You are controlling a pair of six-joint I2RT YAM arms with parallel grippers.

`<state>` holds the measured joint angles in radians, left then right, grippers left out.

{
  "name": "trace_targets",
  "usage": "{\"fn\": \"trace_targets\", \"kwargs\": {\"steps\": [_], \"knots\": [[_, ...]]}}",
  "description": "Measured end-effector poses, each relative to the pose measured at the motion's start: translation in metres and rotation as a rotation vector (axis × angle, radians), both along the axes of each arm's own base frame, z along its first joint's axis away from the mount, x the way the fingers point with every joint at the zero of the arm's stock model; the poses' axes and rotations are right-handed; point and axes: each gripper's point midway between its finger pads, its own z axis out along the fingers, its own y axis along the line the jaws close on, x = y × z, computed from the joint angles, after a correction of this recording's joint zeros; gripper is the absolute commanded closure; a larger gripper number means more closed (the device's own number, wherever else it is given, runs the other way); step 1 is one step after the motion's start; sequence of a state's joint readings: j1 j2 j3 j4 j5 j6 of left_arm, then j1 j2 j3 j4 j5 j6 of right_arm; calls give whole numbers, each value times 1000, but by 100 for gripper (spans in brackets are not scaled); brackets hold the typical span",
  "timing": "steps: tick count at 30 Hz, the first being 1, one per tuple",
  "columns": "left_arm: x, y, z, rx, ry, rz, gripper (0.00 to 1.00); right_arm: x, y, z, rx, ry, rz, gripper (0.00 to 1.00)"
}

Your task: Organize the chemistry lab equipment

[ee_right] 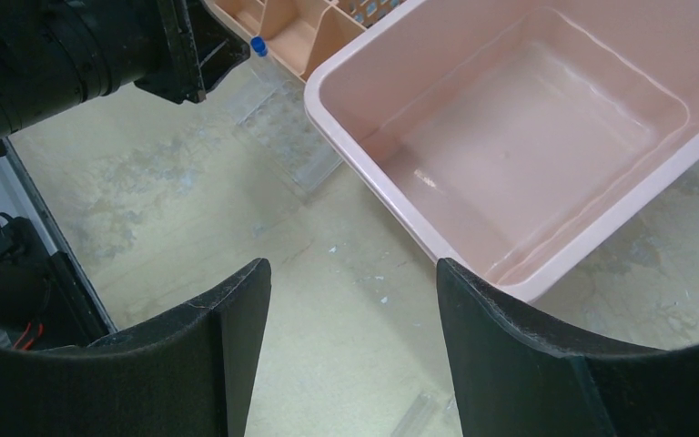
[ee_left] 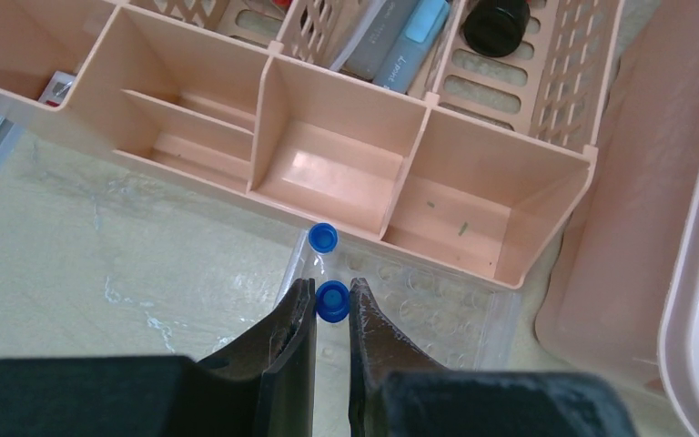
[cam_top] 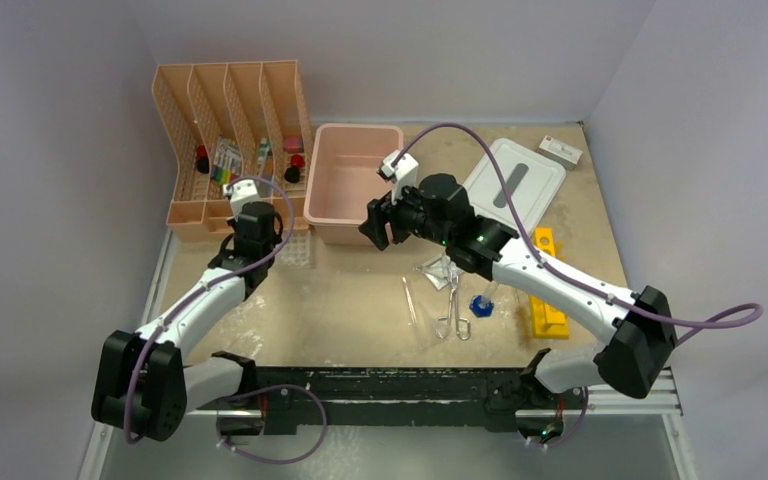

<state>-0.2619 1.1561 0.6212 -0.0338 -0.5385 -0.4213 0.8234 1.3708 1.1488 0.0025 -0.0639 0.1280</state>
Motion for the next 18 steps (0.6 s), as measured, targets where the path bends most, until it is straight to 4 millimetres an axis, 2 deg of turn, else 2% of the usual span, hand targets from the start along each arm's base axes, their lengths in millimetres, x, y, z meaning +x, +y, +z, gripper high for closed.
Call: {"fn": "trace_targets", "kwargs": {"steps": [10,18], "knots": [[-3,12,-4,-19,-38,105,100,-1,-8,-3,-7,-3,-28,31],[-1,13,-6,-27,-45,131,100,1,-10,-4,-16,-4,-45,31]]}}
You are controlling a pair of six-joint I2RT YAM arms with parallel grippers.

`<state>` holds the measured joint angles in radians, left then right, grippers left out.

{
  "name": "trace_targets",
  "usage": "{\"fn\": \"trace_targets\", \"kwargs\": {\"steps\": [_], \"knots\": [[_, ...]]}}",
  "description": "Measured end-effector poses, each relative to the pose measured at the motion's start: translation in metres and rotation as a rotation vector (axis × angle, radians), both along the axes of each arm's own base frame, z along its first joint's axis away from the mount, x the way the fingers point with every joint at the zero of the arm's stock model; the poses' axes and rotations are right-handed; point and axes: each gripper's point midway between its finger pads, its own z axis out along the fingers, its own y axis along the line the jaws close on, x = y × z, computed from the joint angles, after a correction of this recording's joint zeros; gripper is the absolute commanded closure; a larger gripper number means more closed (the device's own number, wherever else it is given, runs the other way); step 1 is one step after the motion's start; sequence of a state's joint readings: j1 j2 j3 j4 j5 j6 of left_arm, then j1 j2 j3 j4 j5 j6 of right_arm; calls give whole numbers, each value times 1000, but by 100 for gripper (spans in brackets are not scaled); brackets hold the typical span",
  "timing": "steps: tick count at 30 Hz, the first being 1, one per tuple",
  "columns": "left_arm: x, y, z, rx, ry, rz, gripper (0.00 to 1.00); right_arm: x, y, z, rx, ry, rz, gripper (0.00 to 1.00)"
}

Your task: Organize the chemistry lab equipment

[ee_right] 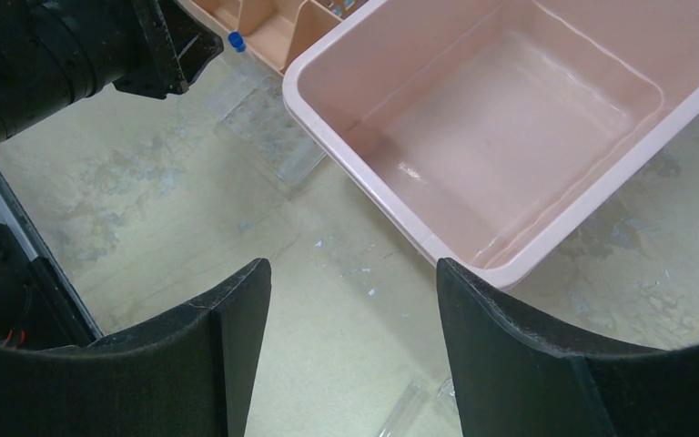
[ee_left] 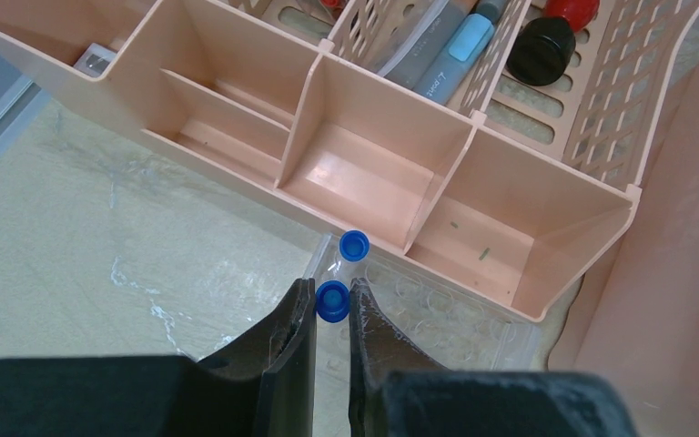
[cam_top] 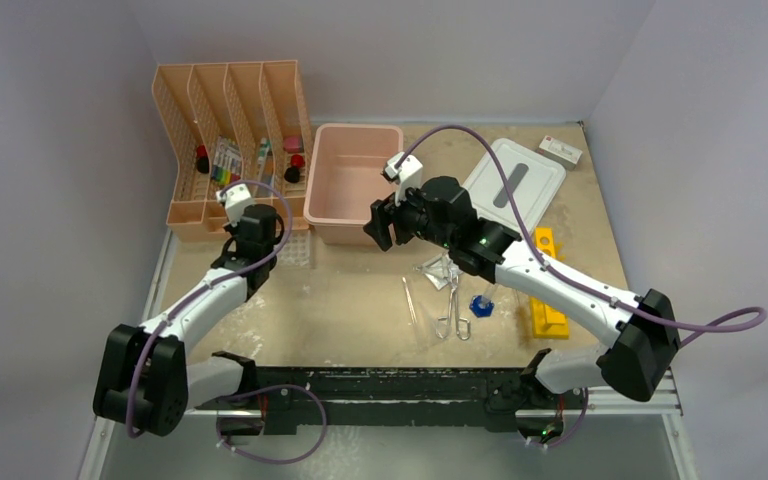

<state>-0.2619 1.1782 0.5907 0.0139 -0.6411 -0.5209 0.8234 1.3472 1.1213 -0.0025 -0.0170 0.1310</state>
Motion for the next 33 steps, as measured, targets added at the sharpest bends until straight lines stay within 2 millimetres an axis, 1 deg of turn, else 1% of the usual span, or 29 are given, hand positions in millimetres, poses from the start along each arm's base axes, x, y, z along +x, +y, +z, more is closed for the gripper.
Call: {"fn": "trace_targets", "kwargs": {"steps": [16,22,25,27,31,33], "knots": [[0,-1,-14,-17,30,16,100,1,-1,0,-1,-1,-5,31],[0,-1,-25,-12,66,21,100,1,-1,0,-2,-2,-7,31],[-1,-1,-33,-3,102,24,97,1,-1,-1,-5,1,-7,32],[-1,-1,-33,-2,106,26,95,0,-2,-2,-7,3,-7,32],[-1,-1,-33,-11,109,33,87,0,-2,-2,-9,4,-7,32],[-2,-1,-33,-11,113,34,82,0,-2,-2,-9,5,-7,32]]}}
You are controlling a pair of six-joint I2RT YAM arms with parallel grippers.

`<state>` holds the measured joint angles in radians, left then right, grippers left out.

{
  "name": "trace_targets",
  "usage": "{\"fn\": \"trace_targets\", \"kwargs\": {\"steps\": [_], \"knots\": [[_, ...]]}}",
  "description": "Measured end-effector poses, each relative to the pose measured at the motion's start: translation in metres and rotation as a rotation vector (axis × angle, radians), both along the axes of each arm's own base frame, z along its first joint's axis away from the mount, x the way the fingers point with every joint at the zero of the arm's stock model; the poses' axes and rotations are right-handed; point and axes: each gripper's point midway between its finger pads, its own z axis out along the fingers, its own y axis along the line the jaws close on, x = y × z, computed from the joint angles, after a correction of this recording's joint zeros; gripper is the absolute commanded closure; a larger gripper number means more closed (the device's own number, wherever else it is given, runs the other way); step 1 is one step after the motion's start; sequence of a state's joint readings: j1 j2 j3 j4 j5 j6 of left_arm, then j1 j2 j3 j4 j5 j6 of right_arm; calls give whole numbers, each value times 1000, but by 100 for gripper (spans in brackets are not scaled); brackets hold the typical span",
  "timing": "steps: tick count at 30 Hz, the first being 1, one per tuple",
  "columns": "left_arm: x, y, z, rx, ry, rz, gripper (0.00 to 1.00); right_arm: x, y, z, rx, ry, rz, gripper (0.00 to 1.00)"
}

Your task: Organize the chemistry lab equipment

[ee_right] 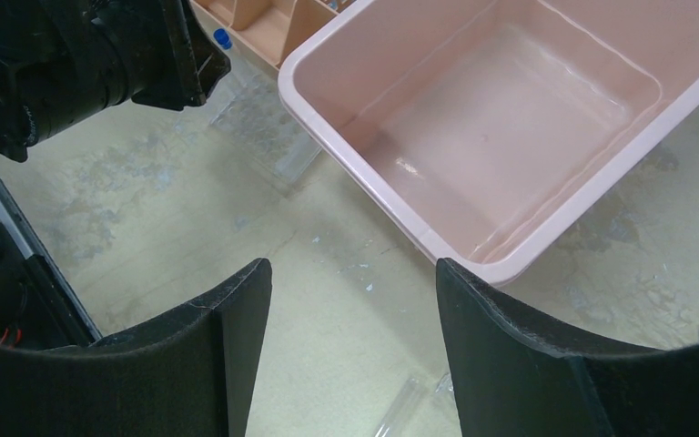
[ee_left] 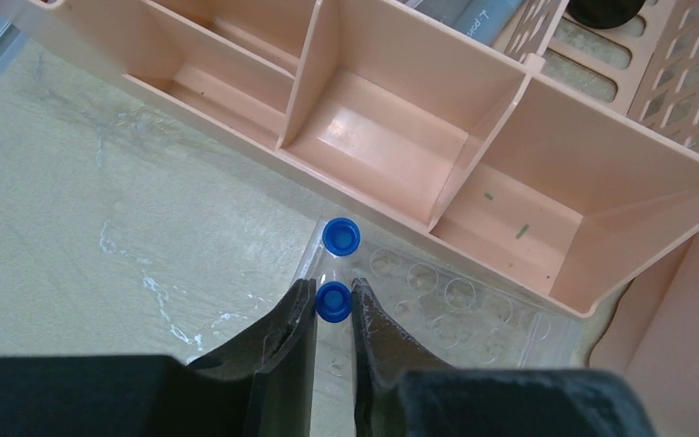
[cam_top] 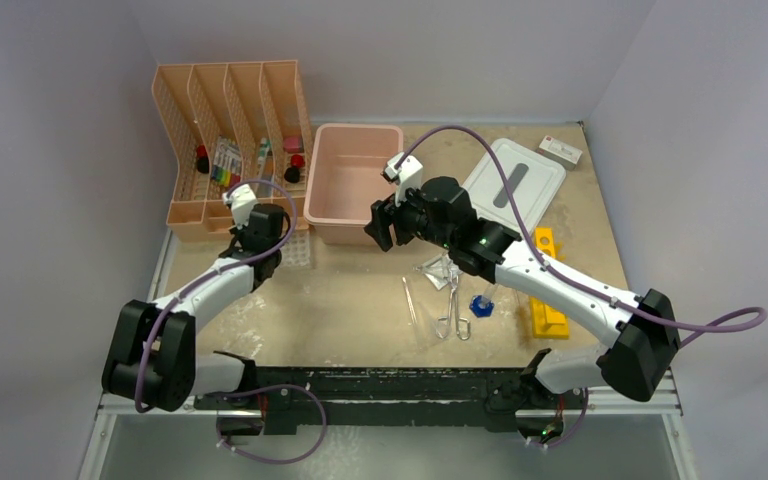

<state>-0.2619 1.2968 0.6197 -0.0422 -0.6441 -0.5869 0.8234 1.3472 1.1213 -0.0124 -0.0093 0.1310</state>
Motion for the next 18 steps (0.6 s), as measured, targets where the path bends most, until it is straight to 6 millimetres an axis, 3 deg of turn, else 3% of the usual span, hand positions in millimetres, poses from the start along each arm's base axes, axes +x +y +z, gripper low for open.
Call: {"fn": "trace_targets", "kwargs": {"steps": [18], "knots": [[-3,4,14,5,11,33,58,0,0,-1,-3,3,0,32]]}}
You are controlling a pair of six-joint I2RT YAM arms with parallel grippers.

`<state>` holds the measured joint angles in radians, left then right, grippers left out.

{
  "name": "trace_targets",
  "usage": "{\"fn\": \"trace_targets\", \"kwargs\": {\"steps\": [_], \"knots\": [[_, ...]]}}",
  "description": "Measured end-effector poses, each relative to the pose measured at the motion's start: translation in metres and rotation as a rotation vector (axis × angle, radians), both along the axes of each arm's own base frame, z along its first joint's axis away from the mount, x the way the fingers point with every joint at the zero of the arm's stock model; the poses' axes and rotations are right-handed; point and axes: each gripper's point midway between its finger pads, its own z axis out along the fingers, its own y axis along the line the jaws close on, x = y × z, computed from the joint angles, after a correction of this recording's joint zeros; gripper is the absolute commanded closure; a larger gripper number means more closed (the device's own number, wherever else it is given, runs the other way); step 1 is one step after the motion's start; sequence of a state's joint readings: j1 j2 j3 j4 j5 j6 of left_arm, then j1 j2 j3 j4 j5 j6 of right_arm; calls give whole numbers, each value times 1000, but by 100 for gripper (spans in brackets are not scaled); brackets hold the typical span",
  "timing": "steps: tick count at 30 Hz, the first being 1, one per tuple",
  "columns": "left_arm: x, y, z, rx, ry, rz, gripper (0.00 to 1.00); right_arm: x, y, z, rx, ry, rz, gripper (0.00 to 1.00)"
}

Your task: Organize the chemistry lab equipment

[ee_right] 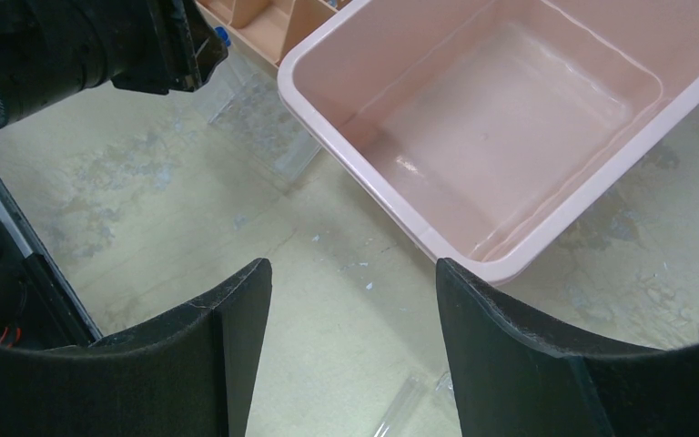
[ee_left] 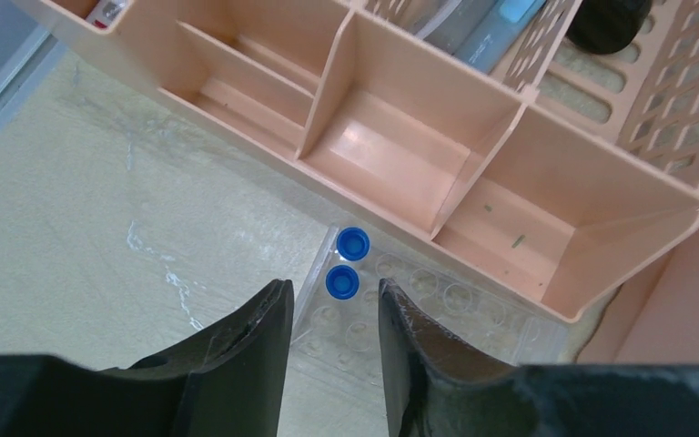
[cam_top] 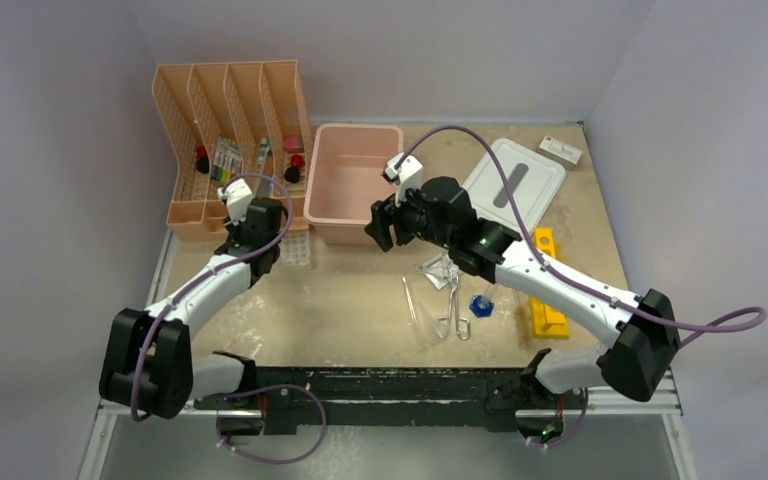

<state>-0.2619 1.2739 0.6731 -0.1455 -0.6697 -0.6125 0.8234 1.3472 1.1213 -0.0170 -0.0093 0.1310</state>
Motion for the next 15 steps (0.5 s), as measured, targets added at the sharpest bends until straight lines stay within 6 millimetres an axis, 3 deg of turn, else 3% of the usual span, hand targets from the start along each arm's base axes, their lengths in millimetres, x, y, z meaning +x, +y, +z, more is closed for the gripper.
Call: {"fn": "trace_targets", "kwargs": {"steps": [6,15], "knots": [[3,0,36,-26,-81,14,51,0,0,0,0,1,0,32],[2,-10,120,-101,-293,-61,49,10,-20,-2,-37,61,-151,32]]}}
